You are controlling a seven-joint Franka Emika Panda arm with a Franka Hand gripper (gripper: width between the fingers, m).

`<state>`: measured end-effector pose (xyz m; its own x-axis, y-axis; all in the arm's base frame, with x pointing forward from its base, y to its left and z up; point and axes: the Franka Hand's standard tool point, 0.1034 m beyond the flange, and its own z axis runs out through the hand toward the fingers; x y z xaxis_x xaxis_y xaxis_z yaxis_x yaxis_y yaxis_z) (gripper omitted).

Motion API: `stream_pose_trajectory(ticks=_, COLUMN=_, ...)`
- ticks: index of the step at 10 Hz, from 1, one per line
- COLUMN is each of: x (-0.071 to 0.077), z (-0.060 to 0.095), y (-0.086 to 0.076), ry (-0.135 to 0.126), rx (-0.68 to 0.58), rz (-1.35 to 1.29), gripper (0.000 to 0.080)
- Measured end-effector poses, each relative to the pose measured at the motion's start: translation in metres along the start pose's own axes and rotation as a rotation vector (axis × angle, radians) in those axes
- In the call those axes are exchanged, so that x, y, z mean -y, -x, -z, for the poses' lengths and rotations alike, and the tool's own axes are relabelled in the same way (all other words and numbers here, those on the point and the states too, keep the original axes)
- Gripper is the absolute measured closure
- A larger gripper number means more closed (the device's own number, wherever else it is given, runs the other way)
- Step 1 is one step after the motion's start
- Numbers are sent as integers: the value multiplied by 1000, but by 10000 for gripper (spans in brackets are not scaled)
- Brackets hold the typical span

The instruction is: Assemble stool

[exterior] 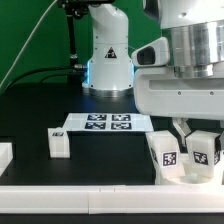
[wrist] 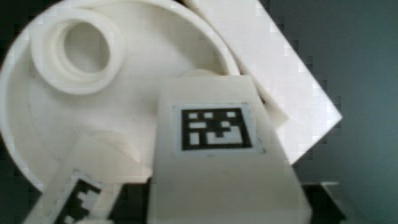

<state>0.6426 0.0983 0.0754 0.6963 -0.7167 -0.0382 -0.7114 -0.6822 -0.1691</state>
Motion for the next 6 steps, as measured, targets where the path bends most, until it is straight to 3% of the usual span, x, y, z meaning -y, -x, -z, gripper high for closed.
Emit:
stream_pose_trajectory(ticks=3, x=-1, z=0, y=0, ry=-1, rx=7, rz=-132, gripper=459)
stream_pose_trajectory(ticks=6, x=-2, z=-4, y=6, ry=-19, rx=28, rz=-603, gripper=459)
